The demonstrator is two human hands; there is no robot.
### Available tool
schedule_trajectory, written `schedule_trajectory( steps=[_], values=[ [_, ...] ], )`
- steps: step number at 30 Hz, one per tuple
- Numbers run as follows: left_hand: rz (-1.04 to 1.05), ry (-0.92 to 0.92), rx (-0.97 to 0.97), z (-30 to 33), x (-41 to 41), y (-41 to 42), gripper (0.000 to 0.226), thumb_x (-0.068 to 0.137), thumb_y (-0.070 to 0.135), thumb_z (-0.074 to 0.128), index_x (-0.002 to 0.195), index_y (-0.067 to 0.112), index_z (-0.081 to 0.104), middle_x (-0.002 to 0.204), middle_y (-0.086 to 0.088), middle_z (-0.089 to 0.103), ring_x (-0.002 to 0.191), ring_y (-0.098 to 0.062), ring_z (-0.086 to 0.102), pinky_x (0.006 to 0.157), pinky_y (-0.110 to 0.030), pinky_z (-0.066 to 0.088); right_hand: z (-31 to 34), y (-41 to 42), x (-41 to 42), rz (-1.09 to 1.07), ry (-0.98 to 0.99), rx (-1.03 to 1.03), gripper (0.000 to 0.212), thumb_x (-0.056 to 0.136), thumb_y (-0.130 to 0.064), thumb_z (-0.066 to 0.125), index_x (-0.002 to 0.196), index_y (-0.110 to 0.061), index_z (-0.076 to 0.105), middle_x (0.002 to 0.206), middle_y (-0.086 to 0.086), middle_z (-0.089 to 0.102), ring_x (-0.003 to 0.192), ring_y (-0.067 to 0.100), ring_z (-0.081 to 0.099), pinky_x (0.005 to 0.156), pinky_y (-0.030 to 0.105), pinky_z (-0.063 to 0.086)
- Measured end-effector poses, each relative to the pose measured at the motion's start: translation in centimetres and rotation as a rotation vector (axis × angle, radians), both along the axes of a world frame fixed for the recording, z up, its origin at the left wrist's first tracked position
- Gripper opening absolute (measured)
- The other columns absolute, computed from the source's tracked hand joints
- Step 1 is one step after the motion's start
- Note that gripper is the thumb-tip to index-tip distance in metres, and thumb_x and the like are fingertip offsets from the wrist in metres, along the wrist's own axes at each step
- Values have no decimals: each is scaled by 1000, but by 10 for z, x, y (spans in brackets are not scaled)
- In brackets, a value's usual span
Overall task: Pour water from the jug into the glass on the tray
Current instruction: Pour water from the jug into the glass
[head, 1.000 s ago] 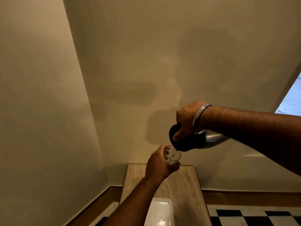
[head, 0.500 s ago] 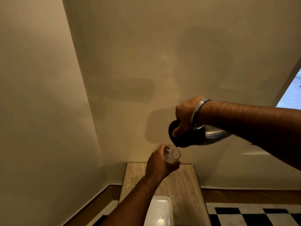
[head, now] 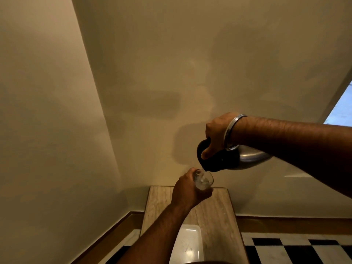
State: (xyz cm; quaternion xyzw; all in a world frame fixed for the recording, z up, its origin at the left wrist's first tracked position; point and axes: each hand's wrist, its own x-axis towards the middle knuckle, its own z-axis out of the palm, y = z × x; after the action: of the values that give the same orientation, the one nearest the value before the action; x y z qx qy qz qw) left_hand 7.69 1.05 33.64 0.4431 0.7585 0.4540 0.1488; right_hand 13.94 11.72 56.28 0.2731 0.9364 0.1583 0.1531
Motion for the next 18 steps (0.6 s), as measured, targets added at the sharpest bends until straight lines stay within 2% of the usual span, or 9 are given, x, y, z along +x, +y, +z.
schedule_trajectory(
  steps=[10, 18],
  values=[
    [-7, 0, -19, -7, 7, 3, 72, 57, 57, 84, 119, 37, 54, 108, 13, 68, 90, -3, 63, 77, -22, 56, -7, 8, 5, -12, -19, -45, 58, 63, -80, 64, 67, -24, 55, 69, -2, 67, 62, 18, 66, 61, 32, 56],
    [21, -17, -36, -12, 10, 12, 67, 59, 53, 85, 117, 34, 55, 105, 11, 68, 91, -7, 65, 79, -32, 58, -22, 29, 13, -41, -31, -122, 57, 68, -78, 63, 76, -22, 60, 72, -3, 67, 65, 17, 65, 61, 31, 54]
  ],
)
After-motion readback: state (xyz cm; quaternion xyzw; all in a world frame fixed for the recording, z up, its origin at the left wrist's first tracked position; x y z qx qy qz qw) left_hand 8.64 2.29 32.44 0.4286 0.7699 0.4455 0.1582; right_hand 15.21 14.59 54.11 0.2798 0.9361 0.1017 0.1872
